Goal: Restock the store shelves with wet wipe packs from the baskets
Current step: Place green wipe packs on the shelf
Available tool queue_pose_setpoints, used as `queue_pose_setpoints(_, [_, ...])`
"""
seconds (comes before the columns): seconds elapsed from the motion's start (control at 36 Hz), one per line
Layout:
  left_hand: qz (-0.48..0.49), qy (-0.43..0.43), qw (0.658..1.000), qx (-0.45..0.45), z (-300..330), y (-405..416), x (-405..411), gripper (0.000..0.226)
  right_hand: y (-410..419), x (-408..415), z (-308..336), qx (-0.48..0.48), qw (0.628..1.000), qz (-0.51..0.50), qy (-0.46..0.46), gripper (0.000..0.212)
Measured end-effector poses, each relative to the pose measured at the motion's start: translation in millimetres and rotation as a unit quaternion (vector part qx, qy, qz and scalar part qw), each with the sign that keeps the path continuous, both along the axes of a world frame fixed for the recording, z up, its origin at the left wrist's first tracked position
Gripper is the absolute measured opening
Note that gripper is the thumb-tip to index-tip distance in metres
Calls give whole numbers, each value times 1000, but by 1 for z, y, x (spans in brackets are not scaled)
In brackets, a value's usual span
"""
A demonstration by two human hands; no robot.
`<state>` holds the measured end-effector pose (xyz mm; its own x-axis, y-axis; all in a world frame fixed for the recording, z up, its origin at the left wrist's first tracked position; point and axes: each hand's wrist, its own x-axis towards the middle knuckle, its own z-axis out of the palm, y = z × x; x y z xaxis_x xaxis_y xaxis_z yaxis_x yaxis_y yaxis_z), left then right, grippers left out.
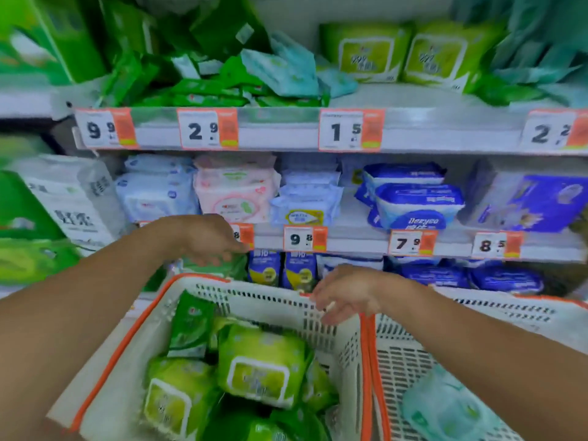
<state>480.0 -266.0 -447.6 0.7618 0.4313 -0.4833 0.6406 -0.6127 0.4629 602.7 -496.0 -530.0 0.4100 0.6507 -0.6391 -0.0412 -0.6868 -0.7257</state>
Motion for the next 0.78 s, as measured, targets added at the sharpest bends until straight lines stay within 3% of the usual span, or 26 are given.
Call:
queue_pose_setpoints(0.03, [-47,-98,993,44,11,-6,20,21,0,10,15,33,996,8,-86,11])
queue_pose_setpoints(0.08, [-109,-328,937,54,46,-33,58,8,-3,32,59,180,956,-44,-228,12])
queue_pose_setpoints(0.14, [-189,-472,852,123,82,-60,95,14,-10,54,116,326,869,-117,-353,20])
queue_pose_setpoints(0.19, [-234,-484,806,246,107,-75,133,31,-16,86,162,362,766,-150,-510,16])
queue_pose_setpoints(0.25, [-236,-373,834,330,116,-74,169,46,-16,130,191,326,697,-192,-609,6])
queue_pose_setpoints(0.28, [-235,-301,859,342,114,-71,184,52,-13,155,201,288,689,-218,-628,20])
queue_pose_setpoints(0.33, [-224,-213,893,328,106,-71,205,58,-10,202,211,178,718,-257,-622,59])
queue_pose_setpoints(0.36, [-215,-215,891,336,101,-72,211,58,-9,223,215,121,729,-279,-613,78])
queue_pose_setpoints(0.44, [-198,-293,830,430,90,-71,221,57,-6,279,222,15,739,-303,-602,117])
queue_pose_setpoints(0.47, [-203,-306,824,432,89,-68,222,58,-4,296,225,-27,754,-298,-585,127])
queue_pose_setpoints(0.56, [-221,-316,830,403,88,-61,227,57,3,332,232,-124,771,-284,-556,136])
queue_pose_setpoints(0.64, [-226,-340,809,424,85,-58,230,60,1,355,239,-72,775,-351,-521,133])
queue_pose_setpoints(0.69, [-223,-346,808,422,83,-57,230,64,-4,361,242,-72,779,-336,-525,125])
queue_pose_setpoints(0.78, [-220,-342,808,427,82,-56,231,69,-9,358,254,-168,741,-258,-597,137])
